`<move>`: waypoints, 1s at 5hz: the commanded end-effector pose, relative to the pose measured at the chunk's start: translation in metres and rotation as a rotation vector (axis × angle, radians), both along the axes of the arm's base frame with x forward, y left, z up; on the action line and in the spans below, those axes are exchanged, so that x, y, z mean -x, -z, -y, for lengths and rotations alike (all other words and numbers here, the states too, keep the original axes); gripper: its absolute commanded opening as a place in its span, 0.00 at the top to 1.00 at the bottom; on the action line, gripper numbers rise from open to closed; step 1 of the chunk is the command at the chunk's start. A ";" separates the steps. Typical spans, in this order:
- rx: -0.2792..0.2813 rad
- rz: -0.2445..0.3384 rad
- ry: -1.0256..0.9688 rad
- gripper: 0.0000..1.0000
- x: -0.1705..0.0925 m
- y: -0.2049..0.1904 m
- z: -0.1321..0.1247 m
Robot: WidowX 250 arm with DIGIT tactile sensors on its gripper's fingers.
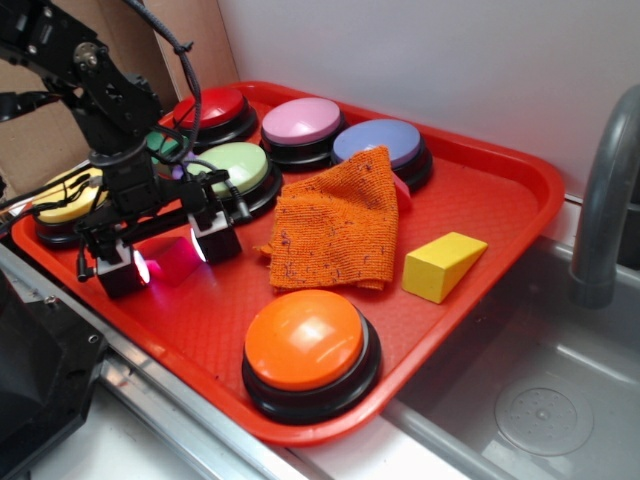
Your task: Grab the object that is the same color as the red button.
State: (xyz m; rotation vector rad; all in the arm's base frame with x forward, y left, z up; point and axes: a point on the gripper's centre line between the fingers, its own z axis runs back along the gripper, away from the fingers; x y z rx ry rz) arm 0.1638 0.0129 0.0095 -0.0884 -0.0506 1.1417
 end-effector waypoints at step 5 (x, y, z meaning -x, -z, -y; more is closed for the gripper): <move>-0.106 0.091 0.326 1.00 -0.004 -0.070 -0.007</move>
